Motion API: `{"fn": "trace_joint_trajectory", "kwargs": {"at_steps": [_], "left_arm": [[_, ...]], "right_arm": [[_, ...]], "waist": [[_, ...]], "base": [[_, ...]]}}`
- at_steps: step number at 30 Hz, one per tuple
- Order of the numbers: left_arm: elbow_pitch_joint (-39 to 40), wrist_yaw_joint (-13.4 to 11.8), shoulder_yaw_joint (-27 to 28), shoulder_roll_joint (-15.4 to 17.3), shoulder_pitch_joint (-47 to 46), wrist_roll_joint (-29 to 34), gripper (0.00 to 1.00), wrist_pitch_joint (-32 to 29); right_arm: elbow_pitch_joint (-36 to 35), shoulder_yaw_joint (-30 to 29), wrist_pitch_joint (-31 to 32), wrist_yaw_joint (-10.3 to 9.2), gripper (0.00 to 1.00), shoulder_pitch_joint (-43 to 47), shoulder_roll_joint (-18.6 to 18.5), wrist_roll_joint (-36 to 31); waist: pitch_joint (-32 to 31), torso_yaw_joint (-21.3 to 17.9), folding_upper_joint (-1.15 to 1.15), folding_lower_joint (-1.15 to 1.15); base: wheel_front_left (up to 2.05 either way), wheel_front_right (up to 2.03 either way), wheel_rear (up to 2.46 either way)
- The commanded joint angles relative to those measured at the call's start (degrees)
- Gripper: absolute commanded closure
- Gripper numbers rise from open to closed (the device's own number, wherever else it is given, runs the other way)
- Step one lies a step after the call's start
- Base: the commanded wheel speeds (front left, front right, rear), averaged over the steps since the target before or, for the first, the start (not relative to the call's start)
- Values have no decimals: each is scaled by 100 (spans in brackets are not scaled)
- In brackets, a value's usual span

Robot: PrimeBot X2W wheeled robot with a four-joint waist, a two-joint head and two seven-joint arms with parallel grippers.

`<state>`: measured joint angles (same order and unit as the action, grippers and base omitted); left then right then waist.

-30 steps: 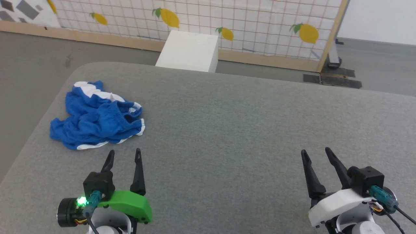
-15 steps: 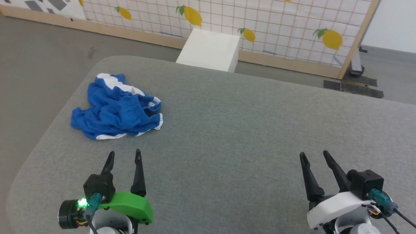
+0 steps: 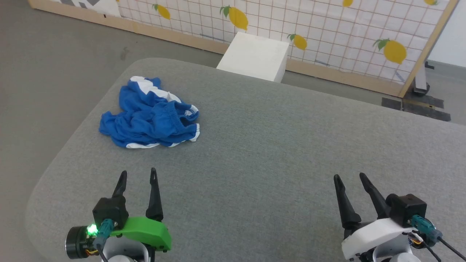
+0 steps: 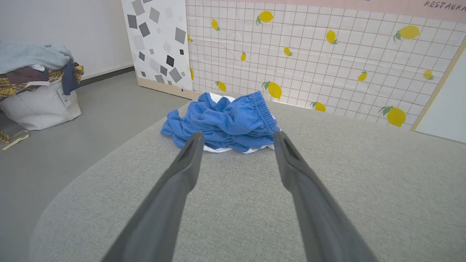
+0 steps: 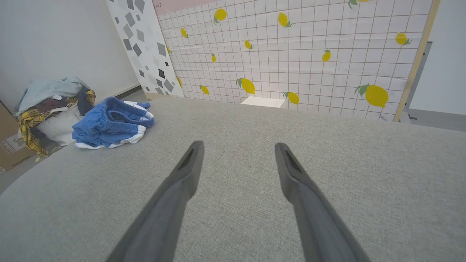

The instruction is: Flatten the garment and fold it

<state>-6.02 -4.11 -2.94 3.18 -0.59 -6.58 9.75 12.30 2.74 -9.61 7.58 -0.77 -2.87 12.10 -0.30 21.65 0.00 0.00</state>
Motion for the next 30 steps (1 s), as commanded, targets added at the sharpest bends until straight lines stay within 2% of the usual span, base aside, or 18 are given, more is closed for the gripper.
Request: {"fn": "trace_joint_trajectory", "kwargs": {"at_steps": [1, 30], "left_arm": [[-31, -41, -29, -18, 110, -74, 0, 65], [-227, -185, -92, -26, 171, -213, 0, 404]], "right_arm": [[46, 10, -56, -6, 0, 71, -1, 25], [231, 53, -210, -8, 0, 165, 0, 289]], "waist": [[-17, 61, 0, 0], [-40, 608, 0, 0]], "base": [[0, 0, 0], [0, 0, 0]]}}
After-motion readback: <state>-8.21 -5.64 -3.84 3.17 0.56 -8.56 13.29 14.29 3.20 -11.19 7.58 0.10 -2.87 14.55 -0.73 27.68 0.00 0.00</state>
